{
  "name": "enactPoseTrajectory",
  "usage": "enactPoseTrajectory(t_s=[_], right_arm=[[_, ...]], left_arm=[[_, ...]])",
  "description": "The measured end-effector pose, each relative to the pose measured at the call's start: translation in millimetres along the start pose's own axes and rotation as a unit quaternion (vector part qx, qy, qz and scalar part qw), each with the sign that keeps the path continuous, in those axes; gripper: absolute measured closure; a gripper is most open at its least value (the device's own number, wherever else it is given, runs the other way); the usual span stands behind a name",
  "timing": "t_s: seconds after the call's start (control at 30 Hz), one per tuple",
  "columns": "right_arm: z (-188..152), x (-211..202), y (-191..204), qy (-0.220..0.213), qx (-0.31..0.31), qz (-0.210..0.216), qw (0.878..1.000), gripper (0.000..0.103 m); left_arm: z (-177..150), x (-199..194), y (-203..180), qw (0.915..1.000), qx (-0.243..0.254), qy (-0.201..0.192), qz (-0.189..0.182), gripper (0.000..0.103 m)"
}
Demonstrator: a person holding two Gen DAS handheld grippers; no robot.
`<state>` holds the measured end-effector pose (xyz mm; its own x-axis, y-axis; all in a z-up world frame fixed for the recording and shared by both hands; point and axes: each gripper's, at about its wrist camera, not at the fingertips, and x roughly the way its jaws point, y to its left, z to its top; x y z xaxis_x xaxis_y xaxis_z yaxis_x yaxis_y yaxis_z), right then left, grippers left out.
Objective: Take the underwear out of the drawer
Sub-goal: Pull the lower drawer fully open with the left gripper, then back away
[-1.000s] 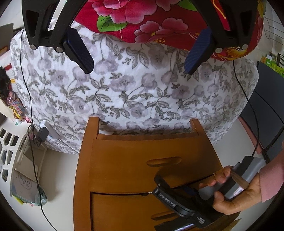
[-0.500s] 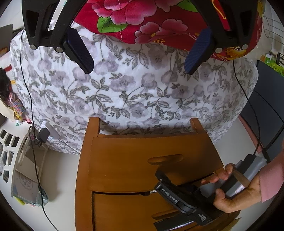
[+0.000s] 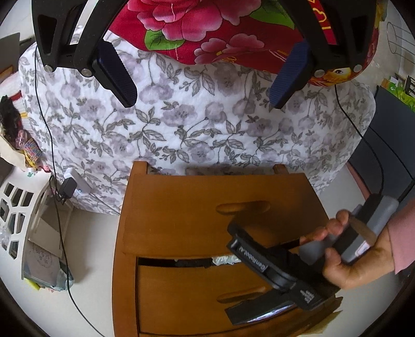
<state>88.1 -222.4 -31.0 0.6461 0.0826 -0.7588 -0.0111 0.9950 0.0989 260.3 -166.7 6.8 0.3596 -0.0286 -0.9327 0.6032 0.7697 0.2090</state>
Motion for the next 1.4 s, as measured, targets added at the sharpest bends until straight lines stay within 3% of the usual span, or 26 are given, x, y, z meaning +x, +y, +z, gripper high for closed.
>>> enactPoseTrajectory(t_s=[1.0,1.4], right_arm=[[-0.7,-41.2,10.1,-0.039,-0.015,-0.006,0.999,0.000],[-1.0,-51.8,11.3,-0.049,-0.020,-0.007,0.999,0.000]], left_arm=[[-1.5,5.2,-22.4,0.9996,0.023,0.015,0.002,0.012],[7.0,13.6,-12.9,0.9996,0.024,0.015,0.006,0.012]])
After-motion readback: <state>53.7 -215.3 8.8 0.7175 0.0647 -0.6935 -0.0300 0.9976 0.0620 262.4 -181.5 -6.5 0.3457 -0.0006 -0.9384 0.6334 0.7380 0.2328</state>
